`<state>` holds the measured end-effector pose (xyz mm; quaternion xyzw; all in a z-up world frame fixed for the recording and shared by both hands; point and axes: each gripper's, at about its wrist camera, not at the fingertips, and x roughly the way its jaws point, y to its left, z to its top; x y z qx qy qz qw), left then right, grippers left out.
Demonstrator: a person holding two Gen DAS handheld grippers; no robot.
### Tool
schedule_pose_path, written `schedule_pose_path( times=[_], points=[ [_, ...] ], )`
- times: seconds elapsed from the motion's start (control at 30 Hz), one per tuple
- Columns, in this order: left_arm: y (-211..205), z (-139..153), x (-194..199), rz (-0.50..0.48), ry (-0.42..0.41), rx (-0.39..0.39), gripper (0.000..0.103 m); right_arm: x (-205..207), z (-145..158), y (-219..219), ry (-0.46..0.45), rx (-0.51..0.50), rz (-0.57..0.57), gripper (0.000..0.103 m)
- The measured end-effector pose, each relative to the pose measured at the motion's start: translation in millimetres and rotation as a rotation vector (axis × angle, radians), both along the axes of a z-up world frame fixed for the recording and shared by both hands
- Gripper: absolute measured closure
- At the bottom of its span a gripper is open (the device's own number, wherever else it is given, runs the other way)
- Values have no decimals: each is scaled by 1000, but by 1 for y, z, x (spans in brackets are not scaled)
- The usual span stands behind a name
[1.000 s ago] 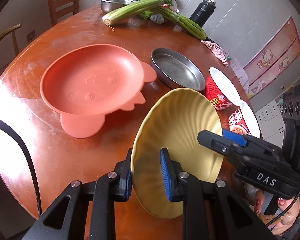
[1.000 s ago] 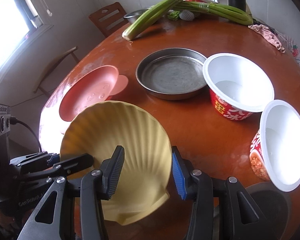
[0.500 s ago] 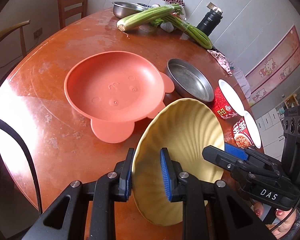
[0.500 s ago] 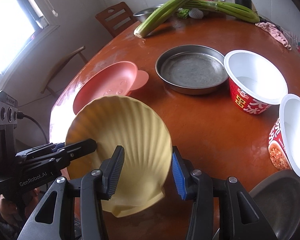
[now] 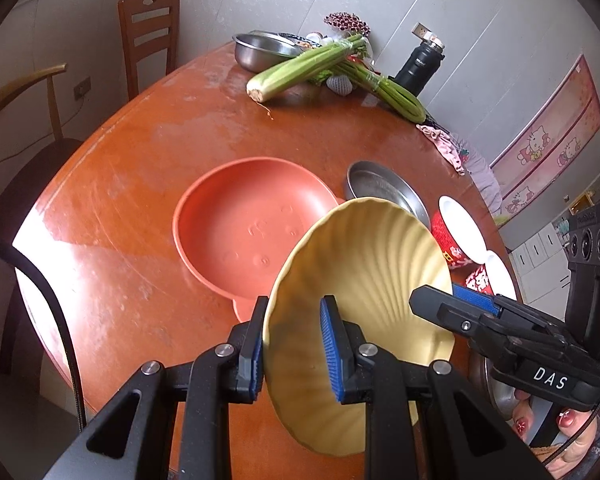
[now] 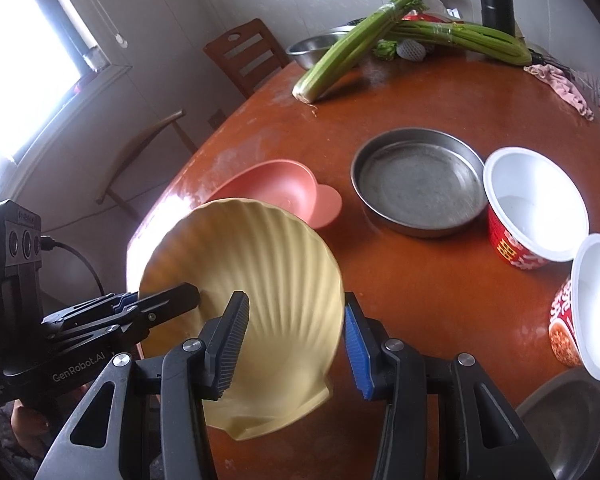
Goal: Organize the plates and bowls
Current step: 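Carry the yellow shell plate onto the orange plate and open the left gripper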
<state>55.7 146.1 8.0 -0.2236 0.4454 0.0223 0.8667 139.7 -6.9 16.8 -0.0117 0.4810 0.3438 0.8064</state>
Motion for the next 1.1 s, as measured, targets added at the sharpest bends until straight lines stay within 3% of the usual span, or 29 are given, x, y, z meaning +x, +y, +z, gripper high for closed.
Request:
schedule_pose_path(
  times=[0.3,0.47,1.1],
  points=[
    [25,13,13,3,-20,23,78,12,9,22,1,38,-29,55],
    [34,14,22,4,-26,22,78,18,13,40,-49,10,-40,54],
    [73,-17,65,2,3,15,78,48,-16,74,-38,-44,-89,54]
  ],
)
